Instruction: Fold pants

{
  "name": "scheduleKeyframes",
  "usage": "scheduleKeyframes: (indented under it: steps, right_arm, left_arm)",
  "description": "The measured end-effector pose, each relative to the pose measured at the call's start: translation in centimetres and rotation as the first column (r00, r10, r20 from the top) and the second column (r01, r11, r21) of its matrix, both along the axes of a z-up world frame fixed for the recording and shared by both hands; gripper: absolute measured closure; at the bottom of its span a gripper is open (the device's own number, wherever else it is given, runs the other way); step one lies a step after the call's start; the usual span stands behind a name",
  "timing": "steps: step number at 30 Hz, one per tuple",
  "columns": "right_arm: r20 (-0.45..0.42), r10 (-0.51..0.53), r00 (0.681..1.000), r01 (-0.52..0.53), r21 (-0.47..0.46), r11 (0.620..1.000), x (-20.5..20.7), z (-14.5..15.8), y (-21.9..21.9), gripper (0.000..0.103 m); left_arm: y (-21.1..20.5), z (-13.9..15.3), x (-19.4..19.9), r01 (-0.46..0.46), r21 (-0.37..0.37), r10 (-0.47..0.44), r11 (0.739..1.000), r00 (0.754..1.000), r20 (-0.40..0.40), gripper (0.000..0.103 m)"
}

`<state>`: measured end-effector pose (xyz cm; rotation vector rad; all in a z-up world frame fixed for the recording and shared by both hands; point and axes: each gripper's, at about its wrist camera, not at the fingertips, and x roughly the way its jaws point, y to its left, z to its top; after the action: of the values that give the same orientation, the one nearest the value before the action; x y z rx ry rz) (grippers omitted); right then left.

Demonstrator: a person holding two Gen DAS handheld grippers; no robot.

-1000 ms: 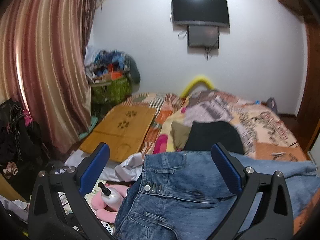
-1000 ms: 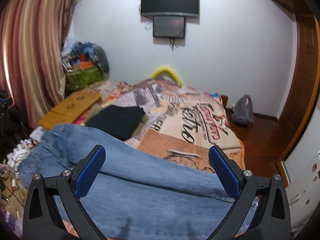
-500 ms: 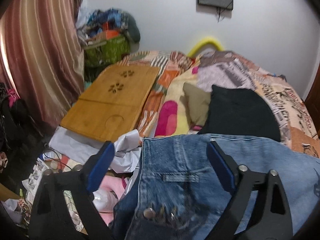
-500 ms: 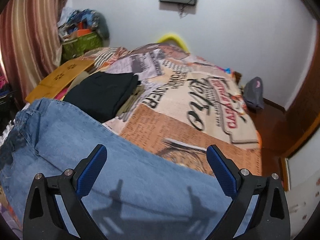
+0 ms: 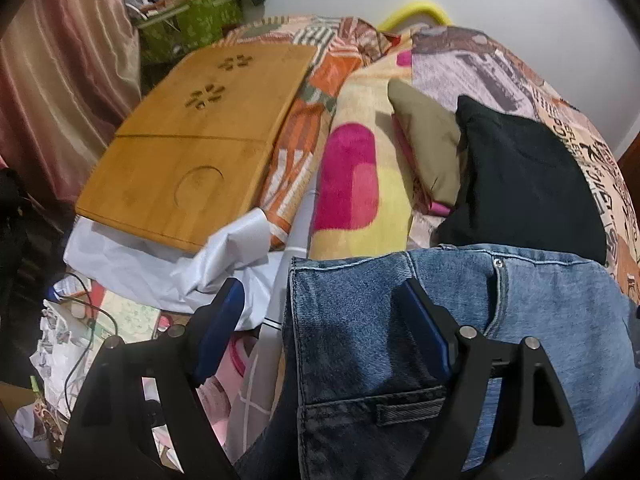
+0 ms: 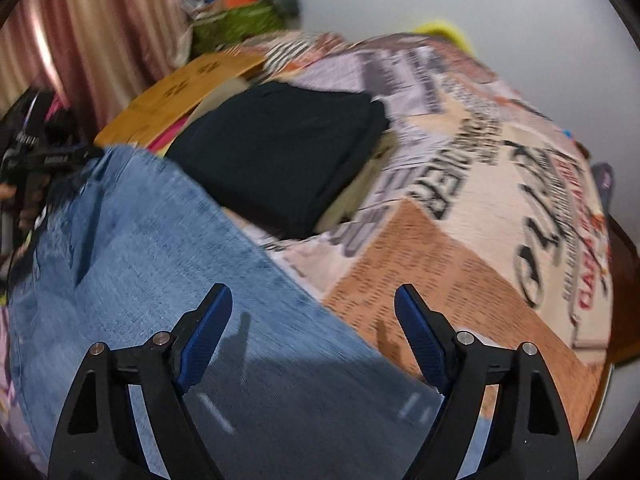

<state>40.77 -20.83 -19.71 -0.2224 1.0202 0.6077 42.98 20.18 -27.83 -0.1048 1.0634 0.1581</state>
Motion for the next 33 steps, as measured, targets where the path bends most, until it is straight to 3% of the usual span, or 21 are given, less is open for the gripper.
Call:
scheduleKeyframes:
  steps: [5,7,10,12,13,16,17,19,24,28,33]
  right_arm:
    - [-0.135,0.100,0.986,-0.106,-0.037,0.994,1.2,-2.8,1.8,0.023]
    - [-0.188,0.117,0.975,-0.122,-0.013,0.992,1.8,-3.7,1.7,0.023]
    - [-0.260,0.121,0.958,-0.107,0.065,0.992,2.4,-4.1,0.8,0.041]
    - [-0.252,0.106,0.962,-0.090,0.071,0.993,2.2,-4.1,0.4,0.055]
    - [-0.252,0.098,0.963,-0.081,0.077,0.994,1.9,-4.1,0.3,0.062]
    - [-0.242,0.079,0.967,-0.065,0.066,0.996,1.2,-3.8,0.3,0.075]
    - [-0.240,0.084,0.967,-0.071,0.064,0.995,0.9,-3.7,0.4,0.084]
    - [-0.236,0.102,0.966,-0.086,0.074,0.993,1.2,-3.2,0.5,0.090]
    - [-0.156,0.110,0.982,-0.106,0.035,0.994,-0.1,-2.4,1.5,0.094]
    - [-0.099,0.084,0.992,-0.080,0.043,0.996,0.3,-1.3,1.0,0.094]
    - [-0.003,0.066,0.998,-0.066,0.032,0.997,0.7,0.6,1.1,0.096]
  left_arm:
    - [0.6,-1.3,0.4,-0.006,-0.047,0.005,0.999,0.999,-0.033,0.022]
    - [0.9,-1.9,0.4,-0.024,-0.074,0.020,0.997,0.999,-0.048,0.022]
    - [1.3,-2.1,0.5,-0.026,-0.109,0.021,0.994,0.999,-0.048,0.029]
    - [1.3,-2.1,0.6,-0.019,-0.147,0.011,0.989,0.998,-0.054,0.055]
    - [1.3,-2.2,0.6,-0.019,-0.172,0.008,0.985,0.998,-0.066,0.059]
    - [0.8,-1.8,0.5,-0.032,-0.131,0.022,0.991,0.997,-0.078,0.071]
    - [0.6,-1.6,0.3,-0.030,-0.101,0.022,0.994,0.997,-0.078,0.080]
    - [0.7,-1.3,-0.2,-0.035,-0.073,0.029,0.997,0.997,-0.074,0.093]
    - [0.8,0.2,-1.3,-0.030,-0.098,0.027,0.995,0.999,-0.031,0.099]
    - [-0.5,2.5,-1.1,0.007,-0.051,-0.006,0.999,1.000,0.016,0.100]
    - [-0.9,4.9,0.5,0.023,-0.046,-0.021,0.999,0.998,0.059,0.100]
